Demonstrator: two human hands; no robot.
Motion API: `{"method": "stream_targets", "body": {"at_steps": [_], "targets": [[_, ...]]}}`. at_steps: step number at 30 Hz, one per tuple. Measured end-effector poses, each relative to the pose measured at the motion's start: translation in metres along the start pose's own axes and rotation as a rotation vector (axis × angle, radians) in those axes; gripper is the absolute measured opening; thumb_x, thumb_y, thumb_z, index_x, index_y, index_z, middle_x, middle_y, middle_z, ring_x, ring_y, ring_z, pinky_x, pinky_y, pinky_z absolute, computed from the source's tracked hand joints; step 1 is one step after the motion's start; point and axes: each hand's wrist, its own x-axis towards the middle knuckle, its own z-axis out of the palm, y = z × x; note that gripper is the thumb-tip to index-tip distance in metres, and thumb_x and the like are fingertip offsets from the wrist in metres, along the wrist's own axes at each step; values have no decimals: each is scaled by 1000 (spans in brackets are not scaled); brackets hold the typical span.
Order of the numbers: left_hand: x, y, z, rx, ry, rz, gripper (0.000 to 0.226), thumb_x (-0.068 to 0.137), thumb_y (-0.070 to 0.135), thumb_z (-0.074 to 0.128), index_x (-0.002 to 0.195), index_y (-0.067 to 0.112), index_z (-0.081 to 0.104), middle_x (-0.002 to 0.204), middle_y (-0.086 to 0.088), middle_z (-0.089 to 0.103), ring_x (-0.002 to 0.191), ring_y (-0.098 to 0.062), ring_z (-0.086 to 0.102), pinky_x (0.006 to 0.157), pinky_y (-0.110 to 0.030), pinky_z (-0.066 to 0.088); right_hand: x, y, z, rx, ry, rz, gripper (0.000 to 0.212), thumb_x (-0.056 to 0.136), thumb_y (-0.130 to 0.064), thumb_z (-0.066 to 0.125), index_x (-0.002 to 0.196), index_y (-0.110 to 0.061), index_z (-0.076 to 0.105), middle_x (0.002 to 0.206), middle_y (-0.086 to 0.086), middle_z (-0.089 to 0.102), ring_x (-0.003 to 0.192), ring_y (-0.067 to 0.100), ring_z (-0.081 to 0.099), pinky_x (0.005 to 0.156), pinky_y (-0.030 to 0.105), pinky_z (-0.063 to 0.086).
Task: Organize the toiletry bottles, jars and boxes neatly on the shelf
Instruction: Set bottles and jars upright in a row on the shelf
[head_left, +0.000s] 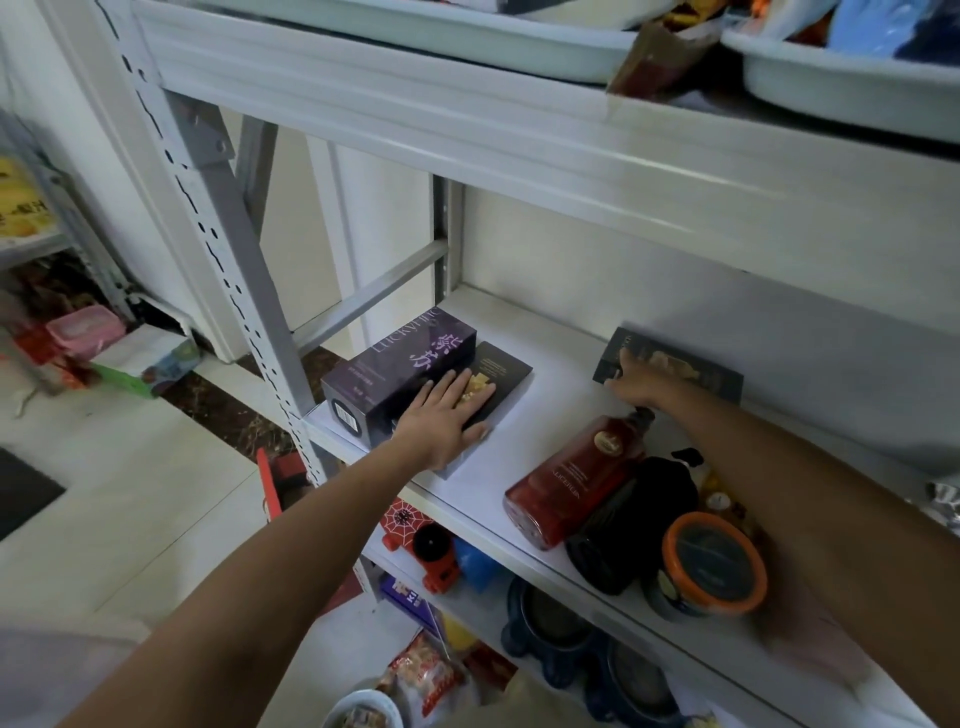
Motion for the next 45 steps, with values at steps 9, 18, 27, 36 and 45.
{"method": "stream_targets", "body": {"at_steps": [9, 18, 27, 36, 45], "targets": [[3, -3, 0, 8, 19, 12, 57, 99, 53, 18, 149, 38, -4, 159, -2, -12, 146, -20, -14, 117, -38, -6, -2, -7, -3, -17, -93, -62, 64, 95, -45, 38, 147, -41, 1, 158, 12, -1, 146, 31, 3, 117, 47, 12], [5, -3, -2, -6, 6, 15, 57, 99, 53, 18, 150, 37, -3, 159, -2, -12, 146, -20, -14, 118, -39, -6, -15, -14, -7, -80, -145, -215, 53, 99, -24, 35, 149, -32, 18, 158, 8, 12, 145, 25, 14, 115, 33, 16], [2, 0, -2, -5, -1, 3, 57, 99, 51, 17, 150, 35, -3, 159, -3, -12, 146, -21, -13, 117, -38, -6, -13, -25, 3, -237, -129, -136, 69, 95, -56, 25, 151, -22, 2, 159, 0, -2, 146, 26, 7, 117, 46, 13], [5, -2, -4, 17, -26, 11, 57, 100, 51, 16, 150, 35, -5, 159, -3, -13, 146, -22, -12, 117, -39, -5, -38, -36, 10, -69, -96, -273, 54, 101, -40, 29, 148, -15, 25, 157, 11, 12, 146, 27, 8, 116, 38, 8], [6, -2, -6, 34, -48, 17, 56, 99, 51, 13, 149, 35, -8, 159, -4, -13, 146, -22, -12, 118, -40, -3, -59, -48, 26, 16, -153, -405, 56, 97, -43, 39, 144, -13, 36, 155, 9, 24, 143, 22, 19, 115, 33, 16]]}}
